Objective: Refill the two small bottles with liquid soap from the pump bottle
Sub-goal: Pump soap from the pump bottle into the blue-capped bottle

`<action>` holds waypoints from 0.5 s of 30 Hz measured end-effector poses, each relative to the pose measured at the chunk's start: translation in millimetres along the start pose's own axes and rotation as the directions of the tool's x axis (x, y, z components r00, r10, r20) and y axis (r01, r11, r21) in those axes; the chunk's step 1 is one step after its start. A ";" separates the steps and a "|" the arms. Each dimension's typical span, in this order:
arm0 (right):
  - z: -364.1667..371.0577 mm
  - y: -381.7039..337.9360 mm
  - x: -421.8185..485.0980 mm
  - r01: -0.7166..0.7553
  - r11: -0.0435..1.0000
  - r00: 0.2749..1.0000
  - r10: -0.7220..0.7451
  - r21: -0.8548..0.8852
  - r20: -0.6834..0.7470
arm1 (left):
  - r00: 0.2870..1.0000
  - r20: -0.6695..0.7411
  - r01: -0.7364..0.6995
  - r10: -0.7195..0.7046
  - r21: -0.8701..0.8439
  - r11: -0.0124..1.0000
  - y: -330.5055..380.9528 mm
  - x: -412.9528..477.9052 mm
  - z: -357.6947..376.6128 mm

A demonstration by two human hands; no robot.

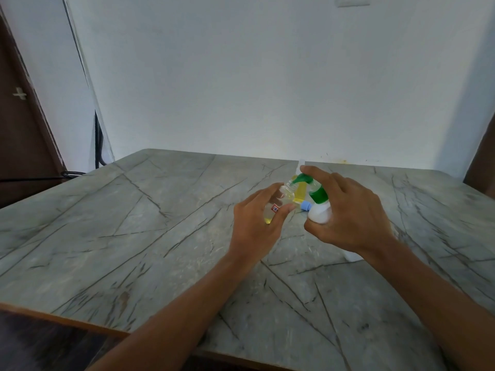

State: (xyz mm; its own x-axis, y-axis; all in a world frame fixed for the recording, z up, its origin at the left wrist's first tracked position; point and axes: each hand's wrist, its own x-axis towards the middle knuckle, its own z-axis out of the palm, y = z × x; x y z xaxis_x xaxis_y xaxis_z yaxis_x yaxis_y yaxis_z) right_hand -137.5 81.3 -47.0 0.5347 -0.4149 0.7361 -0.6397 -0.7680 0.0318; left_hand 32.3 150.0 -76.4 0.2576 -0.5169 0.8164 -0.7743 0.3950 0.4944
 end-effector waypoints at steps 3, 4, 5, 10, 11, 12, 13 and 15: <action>-0.5 -0.5 0.5 0.001 1.000 1.000 0.000 0.026 -0.016 | 1.000 0.003 0.006 -0.006 0.004 1.000 2.0 -0.6 0.5; -0.5 -0.5 0.7 0.003 0.999 1.000 -0.002 0.036 -0.020 | 1.000 0.004 0.008 -0.008 0.006 1.000 2.0 -0.8 0.6; -0.3 -0.4 1.1 0.006 0.999 1.000 -0.005 0.046 -0.023 | 1.000 0.006 0.012 -0.012 0.010 1.000 1.9 -0.9 0.7; 2.0 1.0 1.4 0.023 0.998 0.998 -0.020 0.057 -0.060 | 1.000 0.012 -0.028 0.028 0.008 1.000 1.3 -1.9 1.5; 2.3 1.6 1.7 0.023 0.998 0.998 -0.020 0.056 -0.063 | 0.999 0.013 -0.031 0.031 -0.002 1.000 1.5 -2.0 1.6; 2.5 2.1 1.6 0.021 0.998 0.998 -0.018 0.055 -0.062 | 0.999 0.015 -0.037 0.037 -0.011 0.999 1.7 -2.4 1.9; 2.8 2.8 1.6 0.020 0.998 0.998 -0.017 0.055 -0.061 | 0.999 0.019 -0.043 0.043 -0.017 0.999 1.5 -2.8 2.2; 3.0 3.2 1.3 0.021 0.998 0.998 -0.017 0.060 -0.064 | 0.999 0.029 -0.041 0.041 -0.017 0.999 1.2 -3.7 2.3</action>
State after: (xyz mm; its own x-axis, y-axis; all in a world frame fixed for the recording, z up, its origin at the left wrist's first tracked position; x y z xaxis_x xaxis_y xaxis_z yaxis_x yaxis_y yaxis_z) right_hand -137.2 76.8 -48.0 0.5088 -0.3698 0.7774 -0.5942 -0.8043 0.0062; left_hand 29.1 150.6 -79.5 0.2083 -0.5220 0.8271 -0.7739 0.4291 0.4657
